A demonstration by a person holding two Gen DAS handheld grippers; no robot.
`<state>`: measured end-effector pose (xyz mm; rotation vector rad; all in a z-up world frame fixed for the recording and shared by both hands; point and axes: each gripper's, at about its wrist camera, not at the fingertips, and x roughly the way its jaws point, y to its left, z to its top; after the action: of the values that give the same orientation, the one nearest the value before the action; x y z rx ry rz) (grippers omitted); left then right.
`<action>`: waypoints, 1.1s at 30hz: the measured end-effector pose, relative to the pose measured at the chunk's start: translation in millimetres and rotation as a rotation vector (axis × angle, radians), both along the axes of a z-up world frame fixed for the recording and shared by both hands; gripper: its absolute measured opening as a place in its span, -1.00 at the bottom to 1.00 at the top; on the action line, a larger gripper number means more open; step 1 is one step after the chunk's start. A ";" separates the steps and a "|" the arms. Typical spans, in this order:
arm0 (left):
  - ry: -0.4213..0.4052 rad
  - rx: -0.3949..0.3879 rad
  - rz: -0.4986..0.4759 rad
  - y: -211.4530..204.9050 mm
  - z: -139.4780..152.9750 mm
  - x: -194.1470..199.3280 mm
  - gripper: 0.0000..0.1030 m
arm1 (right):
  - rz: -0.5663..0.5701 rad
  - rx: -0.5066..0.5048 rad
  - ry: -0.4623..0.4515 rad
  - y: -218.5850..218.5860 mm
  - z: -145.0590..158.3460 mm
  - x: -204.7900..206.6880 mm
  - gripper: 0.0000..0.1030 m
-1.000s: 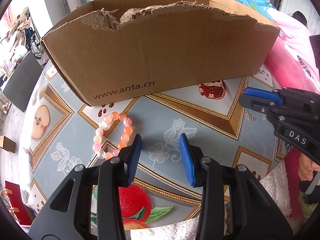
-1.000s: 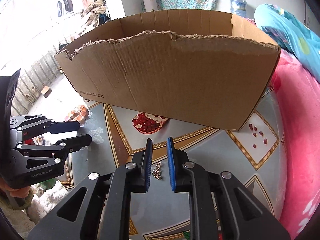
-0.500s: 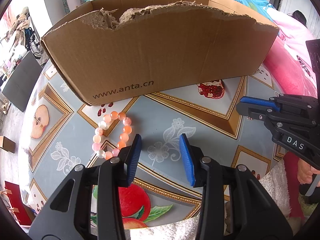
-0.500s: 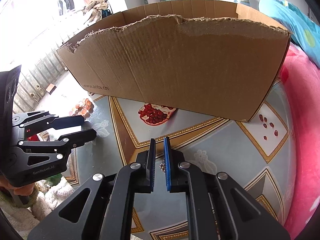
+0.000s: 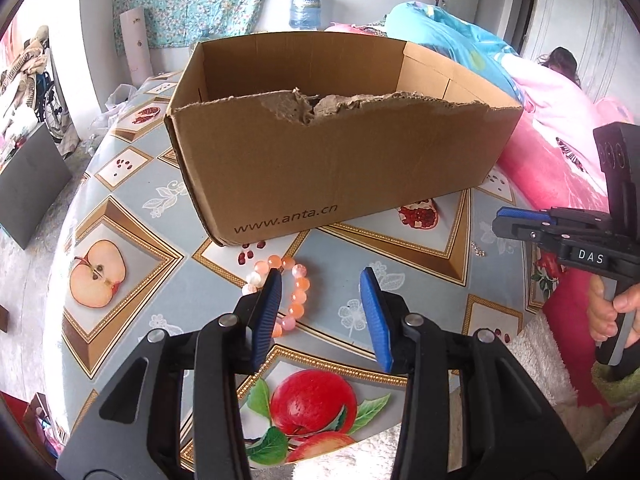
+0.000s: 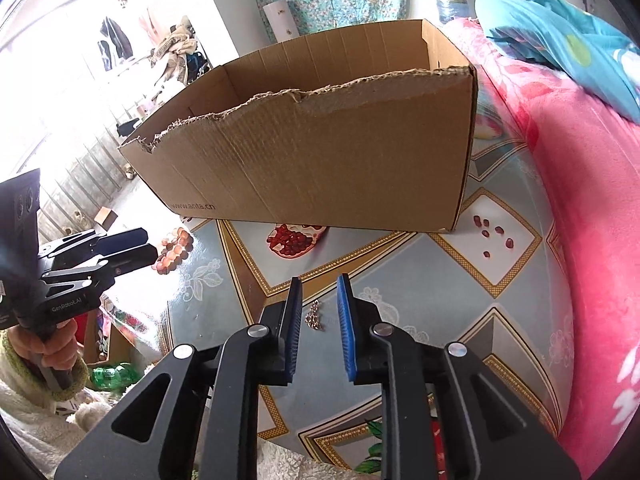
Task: Organize jewelry
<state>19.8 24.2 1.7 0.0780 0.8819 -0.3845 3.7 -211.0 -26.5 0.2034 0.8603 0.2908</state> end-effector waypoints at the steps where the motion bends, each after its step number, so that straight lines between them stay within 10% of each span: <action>1: 0.002 -0.011 -0.001 1.8 -0.6 1.7 -0.25 | -0.002 0.001 0.000 0.0 -0.4 -0.5 -0.65; 18: 0.048 0.139 -0.001 -17.2 -32.1 29.4 -0.76 | -0.032 0.025 -0.002 -10.7 1.5 -9.5 -0.65; 33: 0.097 -0.014 -0.033 -39.6 -31.4 25.4 -0.83 | 0.020 -0.027 0.033 5.8 -6.6 -13.2 -0.52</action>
<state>45.2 -15.4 -29.7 0.0610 0.9746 -0.4279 -9.5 -205.2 -33.1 0.1750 0.8990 0.2950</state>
